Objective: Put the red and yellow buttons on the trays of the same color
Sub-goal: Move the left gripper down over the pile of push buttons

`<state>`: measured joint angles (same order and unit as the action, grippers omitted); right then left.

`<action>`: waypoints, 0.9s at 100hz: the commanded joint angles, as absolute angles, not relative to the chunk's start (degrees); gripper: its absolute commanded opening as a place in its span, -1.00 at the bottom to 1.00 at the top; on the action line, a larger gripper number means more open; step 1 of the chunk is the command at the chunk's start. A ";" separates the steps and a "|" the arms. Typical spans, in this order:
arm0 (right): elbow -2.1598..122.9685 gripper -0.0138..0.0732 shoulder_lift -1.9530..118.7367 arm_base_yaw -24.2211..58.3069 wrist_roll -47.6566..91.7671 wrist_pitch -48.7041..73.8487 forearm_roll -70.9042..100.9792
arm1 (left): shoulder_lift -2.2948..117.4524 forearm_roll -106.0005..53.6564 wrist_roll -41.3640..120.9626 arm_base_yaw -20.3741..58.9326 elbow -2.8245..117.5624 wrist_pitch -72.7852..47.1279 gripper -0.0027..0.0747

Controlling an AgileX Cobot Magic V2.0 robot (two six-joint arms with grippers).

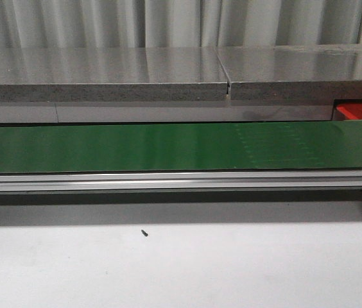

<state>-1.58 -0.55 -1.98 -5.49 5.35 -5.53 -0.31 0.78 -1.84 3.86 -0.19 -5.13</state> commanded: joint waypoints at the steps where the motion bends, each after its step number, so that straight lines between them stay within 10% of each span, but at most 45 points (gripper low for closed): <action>1: -1.54 -0.95 -1.40 -2.08 -5.47 0.83 -6.37 | -2.29 0.55 -2.04 4.21 -0.57 -0.65 -0.98; 67: -1.54 -0.95 -1.40 -2.08 -5.47 0.83 -6.37 | -2.29 -3.35 -2.04 4.21 -0.16 -1.56 -0.98; 90: -1.54 -0.95 -1.40 -2.08 -5.47 0.83 -6.37 | -0.84 4.10 -0.98 4.11 11.08 -22.52 -0.98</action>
